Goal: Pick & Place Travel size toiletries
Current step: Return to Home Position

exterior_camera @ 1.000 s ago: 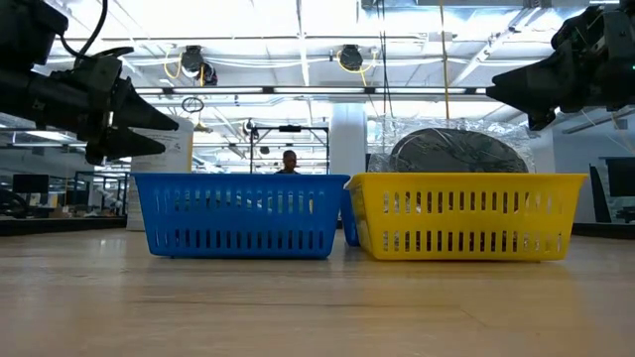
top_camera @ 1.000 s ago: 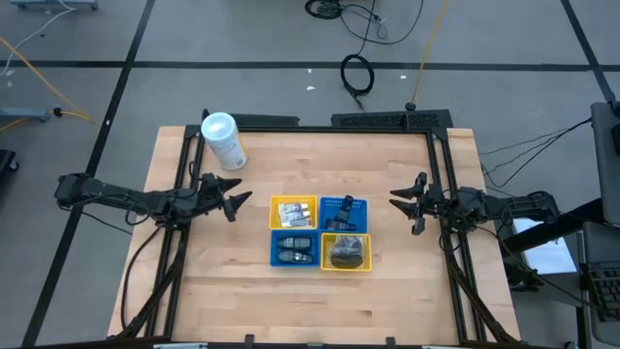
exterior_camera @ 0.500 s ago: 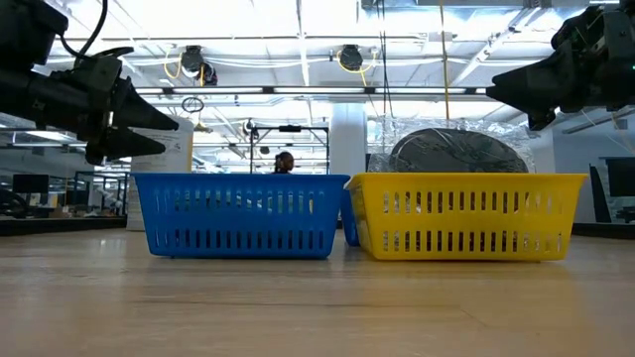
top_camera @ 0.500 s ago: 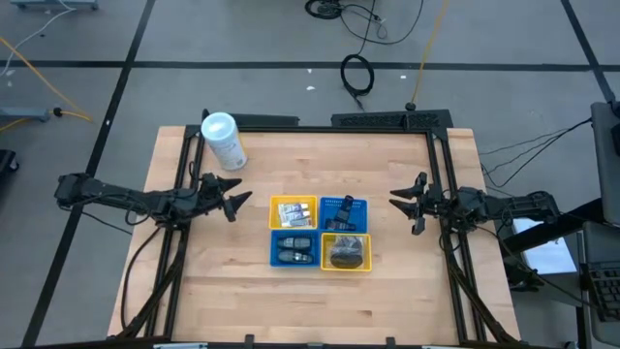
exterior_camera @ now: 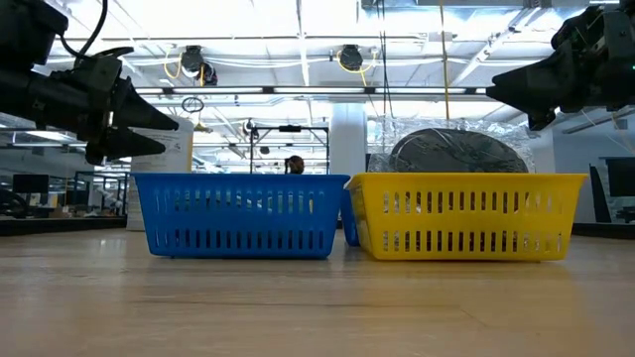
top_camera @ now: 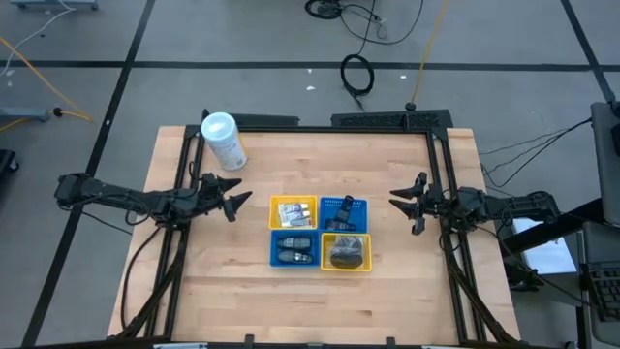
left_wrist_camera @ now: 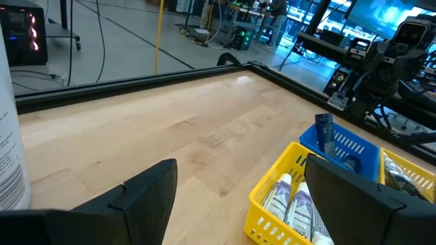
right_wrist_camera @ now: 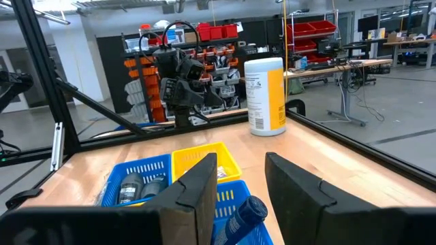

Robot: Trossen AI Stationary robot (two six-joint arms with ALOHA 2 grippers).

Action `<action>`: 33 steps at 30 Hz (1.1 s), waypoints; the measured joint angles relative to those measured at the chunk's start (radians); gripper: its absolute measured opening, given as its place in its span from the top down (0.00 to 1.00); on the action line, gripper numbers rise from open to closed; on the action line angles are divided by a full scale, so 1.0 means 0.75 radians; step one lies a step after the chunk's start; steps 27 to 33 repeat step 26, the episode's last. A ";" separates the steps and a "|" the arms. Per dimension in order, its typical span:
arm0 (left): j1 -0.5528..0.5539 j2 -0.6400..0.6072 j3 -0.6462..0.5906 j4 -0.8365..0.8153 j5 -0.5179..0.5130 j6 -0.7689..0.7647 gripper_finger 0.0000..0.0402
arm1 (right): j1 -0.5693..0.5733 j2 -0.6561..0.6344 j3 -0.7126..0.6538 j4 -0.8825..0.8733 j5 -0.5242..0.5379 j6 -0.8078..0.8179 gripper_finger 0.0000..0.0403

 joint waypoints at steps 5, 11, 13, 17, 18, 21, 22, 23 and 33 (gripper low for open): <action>0.000 0.000 0.000 0.000 0.000 0.000 0.22 | 0.000 0.000 0.000 0.000 0.000 0.000 0.71; 0.000 0.000 0.001 0.000 0.000 0.000 0.21 | 0.000 0.000 0.000 0.000 -0.001 0.000 0.71; 0.000 0.000 0.001 0.000 0.000 0.000 0.20 | 0.000 0.000 0.000 0.000 0.000 0.000 0.71; 0.000 0.000 0.001 0.000 0.000 0.000 0.20 | 0.000 0.000 -0.001 0.000 0.000 0.000 0.71; 0.000 0.000 0.001 0.000 0.000 0.000 0.21 | 0.000 0.000 -0.001 0.000 -0.001 0.000 0.71; 0.000 0.000 0.001 0.000 0.000 0.000 0.22 | 0.000 0.000 0.000 0.000 0.000 0.000 0.71; 0.000 0.000 0.001 0.000 0.000 0.000 0.22 | -0.001 0.000 -0.001 0.000 0.000 0.000 0.71; 0.000 0.000 0.001 0.000 0.000 0.000 0.22 | 0.000 0.000 0.000 0.000 -0.001 0.000 0.71; 0.000 0.000 0.001 0.000 0.000 0.000 0.21 | 0.000 0.000 -0.001 0.000 0.000 0.000 0.71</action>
